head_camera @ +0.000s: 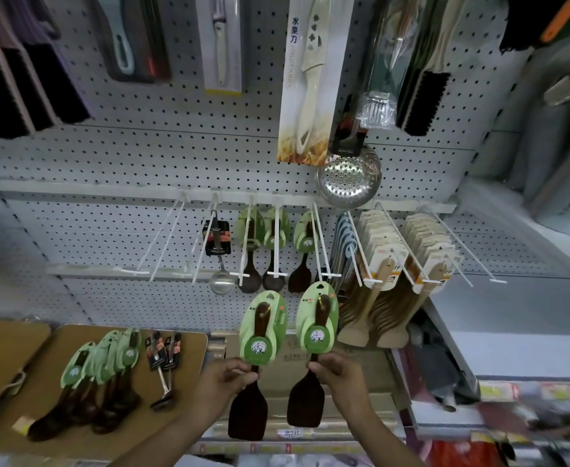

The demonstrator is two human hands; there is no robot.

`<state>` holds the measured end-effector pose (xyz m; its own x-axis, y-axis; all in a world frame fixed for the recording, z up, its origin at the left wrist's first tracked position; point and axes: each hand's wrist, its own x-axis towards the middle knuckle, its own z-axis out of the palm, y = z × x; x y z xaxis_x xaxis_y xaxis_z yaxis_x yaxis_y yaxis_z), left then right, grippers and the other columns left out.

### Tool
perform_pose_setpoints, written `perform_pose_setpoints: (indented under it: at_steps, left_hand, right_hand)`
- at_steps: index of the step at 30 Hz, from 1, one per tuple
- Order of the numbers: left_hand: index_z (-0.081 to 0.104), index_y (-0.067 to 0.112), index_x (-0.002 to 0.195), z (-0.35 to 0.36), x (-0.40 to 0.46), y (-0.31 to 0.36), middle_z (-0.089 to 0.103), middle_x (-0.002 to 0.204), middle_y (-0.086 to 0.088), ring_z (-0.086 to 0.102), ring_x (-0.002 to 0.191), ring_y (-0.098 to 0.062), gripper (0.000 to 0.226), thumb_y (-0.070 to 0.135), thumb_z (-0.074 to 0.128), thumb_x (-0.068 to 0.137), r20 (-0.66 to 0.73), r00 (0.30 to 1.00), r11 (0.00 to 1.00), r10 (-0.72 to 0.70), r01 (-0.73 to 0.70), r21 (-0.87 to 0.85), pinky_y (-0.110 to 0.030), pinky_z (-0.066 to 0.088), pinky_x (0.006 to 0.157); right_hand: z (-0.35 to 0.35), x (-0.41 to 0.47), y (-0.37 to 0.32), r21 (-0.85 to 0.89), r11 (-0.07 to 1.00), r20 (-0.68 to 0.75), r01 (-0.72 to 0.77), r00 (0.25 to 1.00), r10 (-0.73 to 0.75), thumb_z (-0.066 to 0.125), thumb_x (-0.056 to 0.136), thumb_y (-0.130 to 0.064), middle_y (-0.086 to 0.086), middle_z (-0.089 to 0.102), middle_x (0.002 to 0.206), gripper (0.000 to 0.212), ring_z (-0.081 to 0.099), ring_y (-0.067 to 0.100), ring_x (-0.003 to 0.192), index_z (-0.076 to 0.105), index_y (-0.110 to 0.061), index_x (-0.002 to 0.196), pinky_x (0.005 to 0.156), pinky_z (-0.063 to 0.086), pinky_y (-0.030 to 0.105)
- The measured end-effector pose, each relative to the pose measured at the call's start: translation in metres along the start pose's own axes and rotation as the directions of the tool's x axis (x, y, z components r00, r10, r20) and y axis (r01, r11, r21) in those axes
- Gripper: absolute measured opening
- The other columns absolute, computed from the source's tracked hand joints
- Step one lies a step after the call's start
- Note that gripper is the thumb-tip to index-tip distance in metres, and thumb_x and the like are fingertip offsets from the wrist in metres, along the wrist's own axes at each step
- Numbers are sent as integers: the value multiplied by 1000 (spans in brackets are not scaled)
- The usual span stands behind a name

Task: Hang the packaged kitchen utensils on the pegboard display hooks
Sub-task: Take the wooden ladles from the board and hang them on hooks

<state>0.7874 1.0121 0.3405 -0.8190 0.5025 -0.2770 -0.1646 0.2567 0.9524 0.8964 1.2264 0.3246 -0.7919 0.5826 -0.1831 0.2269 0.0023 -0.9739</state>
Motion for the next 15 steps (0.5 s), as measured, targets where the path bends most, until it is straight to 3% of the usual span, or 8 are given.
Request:
perform_pose_setpoints:
  at_steps: [4, 7, 10, 13, 15]
  left_hand:
    - [71, 0, 74, -8, 3, -4, 72, 83, -20, 62, 71, -20, 9, -7, 72, 80, 8, 1000, 1000, 10, -9, -22, -20, 47, 60]
    - [71, 3, 73, -9, 6, -5, 72, 77, -13, 60, 66, -15, 13, -7, 72, 81, 5, 1000, 1000, -1, 1, -8, -19, 46, 58]
    - [73, 3, 76, -9, 8, -7, 71, 78, -21, 61, 65, -12, 10, -6, 72, 81, 4, 1000, 1000, -3, 3, 2, -18, 47, 58]
    - [75, 3, 77, -8, 9, -9, 71, 86, -24, 62, 73, -21, 8, -5, 74, 80, 0, 1000, 1000, -12, 12, -11, -24, 49, 64]
    - [77, 12, 70, -6, 8, -8, 72, 84, -22, 62, 74, -23, 20, -5, 74, 80, 5, 1000, 999, -23, 23, -25, -30, 49, 67]
  right_hand:
    - [2, 7, 0, 70, 997, -14, -31, 999, 32, 73, 78, 7, 3, 71, 66, 18, 64, 14, 67, 72, -8, 69, 68, 53, 31]
    - [5, 14, -1, 83, 996, -15, -28, 999, 29, 72, 79, 8, 2, 72, 67, 17, 65, 11, 66, 72, -7, 70, 66, 53, 26]
    - [7, 19, 0, 92, 995, -15, -28, 999, 29, 71, 80, 9, 2, 72, 67, 18, 66, 8, 65, 71, -6, 71, 65, 54, 24]
    - [10, 26, 4, 88, 995, -18, -38, 999, 40, 70, 80, 11, -1, 72, 64, 20, 66, 5, 62, 69, -7, 70, 63, 54, 22]
    - [11, 31, 6, 96, 994, -9, -48, 999, 49, 69, 80, 12, -2, 73, 63, 20, 68, 4, 63, 69, -6, 72, 61, 55, 19]
